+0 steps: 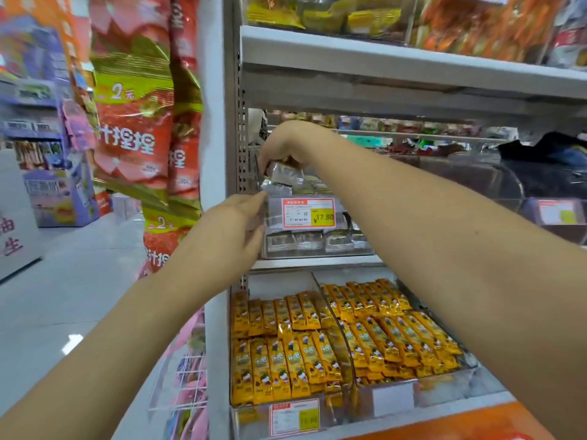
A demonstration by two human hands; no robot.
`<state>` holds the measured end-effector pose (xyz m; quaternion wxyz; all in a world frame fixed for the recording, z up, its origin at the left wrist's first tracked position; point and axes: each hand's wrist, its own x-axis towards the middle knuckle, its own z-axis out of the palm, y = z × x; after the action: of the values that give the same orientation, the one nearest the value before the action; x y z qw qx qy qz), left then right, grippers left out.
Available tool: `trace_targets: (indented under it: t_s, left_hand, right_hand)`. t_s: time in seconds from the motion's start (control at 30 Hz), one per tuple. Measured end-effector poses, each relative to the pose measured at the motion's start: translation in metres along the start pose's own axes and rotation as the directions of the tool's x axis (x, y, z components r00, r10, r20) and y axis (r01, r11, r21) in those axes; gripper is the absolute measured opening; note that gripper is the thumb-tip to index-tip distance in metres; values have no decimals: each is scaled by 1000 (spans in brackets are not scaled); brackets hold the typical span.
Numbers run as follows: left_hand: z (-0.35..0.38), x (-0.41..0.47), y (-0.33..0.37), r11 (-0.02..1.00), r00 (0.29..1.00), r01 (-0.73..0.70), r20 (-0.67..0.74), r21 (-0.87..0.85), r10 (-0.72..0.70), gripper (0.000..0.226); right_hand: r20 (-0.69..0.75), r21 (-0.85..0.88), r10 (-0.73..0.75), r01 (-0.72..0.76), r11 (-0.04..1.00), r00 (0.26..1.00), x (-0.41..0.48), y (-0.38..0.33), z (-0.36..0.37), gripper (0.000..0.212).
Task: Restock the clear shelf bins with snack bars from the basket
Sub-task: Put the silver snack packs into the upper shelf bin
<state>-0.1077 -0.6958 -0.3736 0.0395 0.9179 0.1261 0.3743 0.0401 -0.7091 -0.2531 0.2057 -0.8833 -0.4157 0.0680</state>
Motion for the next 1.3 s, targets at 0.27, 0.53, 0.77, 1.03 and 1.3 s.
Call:
trace_targets:
  t_s: [0.27,0.53,0.77,1.03,1.3]
  left_hand:
    - [4,-3,8,1000,998,17,-52,5,-17,53]
    - [3,-5,24,995,992,87,-100,45,-82,45]
    - [18,-57,76,960,977,43,-190,-275,-98,40]
    - [115,-118,125,949,898,106,439,-298,38,39]
    - [232,-191,156,968,582,154,810,-199,74,9]
  right_hand:
    - [57,191,-55,43,981,997,-4,5,-2,25]
    - [9,341,-125,114,933,992,-30,15,-4,10]
    - [-371,51,-260,299,953,892,-108,73,-3,39]
    - [79,-14,-105,107,994,991,-217,213,75,34]
    - [511,-142,240,-194,971,826,-259,379,211,37]
